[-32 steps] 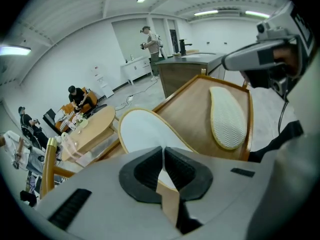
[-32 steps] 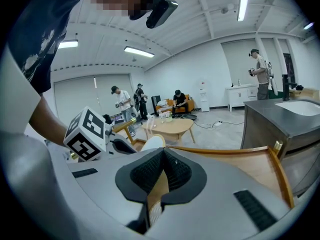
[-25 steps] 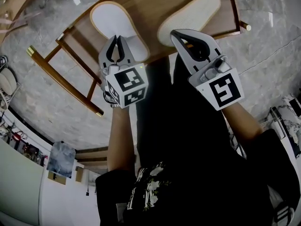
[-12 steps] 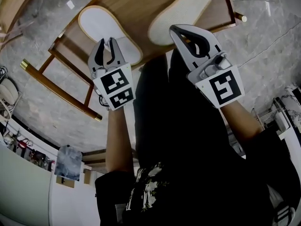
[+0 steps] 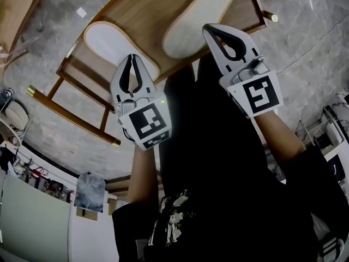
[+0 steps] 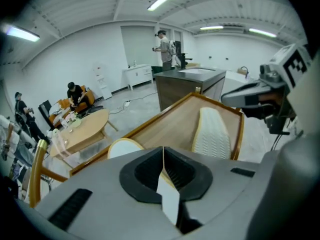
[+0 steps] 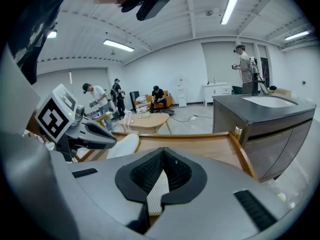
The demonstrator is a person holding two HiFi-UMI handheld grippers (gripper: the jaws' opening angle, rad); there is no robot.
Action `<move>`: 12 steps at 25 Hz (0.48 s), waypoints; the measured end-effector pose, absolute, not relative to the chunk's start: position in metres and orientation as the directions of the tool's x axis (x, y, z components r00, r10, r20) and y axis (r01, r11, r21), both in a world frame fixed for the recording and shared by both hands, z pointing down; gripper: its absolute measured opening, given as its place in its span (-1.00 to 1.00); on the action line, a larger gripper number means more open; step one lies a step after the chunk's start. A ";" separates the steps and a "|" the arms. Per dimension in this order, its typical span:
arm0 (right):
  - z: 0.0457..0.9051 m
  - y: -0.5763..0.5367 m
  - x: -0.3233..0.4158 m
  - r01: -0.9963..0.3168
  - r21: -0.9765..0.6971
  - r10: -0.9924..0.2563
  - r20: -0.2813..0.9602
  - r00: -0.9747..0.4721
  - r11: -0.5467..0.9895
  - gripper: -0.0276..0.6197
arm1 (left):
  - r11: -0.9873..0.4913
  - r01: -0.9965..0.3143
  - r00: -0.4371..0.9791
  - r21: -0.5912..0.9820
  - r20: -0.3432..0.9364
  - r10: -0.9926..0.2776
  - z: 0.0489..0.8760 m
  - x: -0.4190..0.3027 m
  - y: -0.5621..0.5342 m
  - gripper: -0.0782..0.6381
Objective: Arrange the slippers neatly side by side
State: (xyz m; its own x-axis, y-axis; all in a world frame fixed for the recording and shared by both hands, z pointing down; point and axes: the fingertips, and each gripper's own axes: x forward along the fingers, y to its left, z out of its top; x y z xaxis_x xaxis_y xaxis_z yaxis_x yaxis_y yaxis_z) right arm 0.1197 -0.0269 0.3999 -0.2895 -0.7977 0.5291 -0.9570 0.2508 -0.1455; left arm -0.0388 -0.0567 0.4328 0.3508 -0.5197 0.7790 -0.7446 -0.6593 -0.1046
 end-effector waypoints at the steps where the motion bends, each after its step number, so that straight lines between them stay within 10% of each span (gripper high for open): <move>1: 0.401 -0.026 0.123 -0.960 -0.135 -0.795 0.538 -0.280 0.247 -0.92 | -0.682 -0.726 0.374 -0.086 0.783 -0.498 0.435 -0.026 -0.052 -0.76; 12: 0.430 -0.010 0.161 -0.950 -0.309 -0.771 0.596 -0.225 0.038 -0.54 | -0.768 -0.635 0.430 0.081 0.863 -0.265 0.484 0.034 -0.022 -0.76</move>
State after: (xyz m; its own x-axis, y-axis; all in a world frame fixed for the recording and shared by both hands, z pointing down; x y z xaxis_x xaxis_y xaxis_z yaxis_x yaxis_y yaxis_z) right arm 0.1608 -0.0103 0.4303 -0.2248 -0.7710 0.5958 -0.9502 0.0379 -0.3094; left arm 0.0344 -0.0222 0.4837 0.4303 -0.2649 0.8629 -0.6350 -0.7683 0.0808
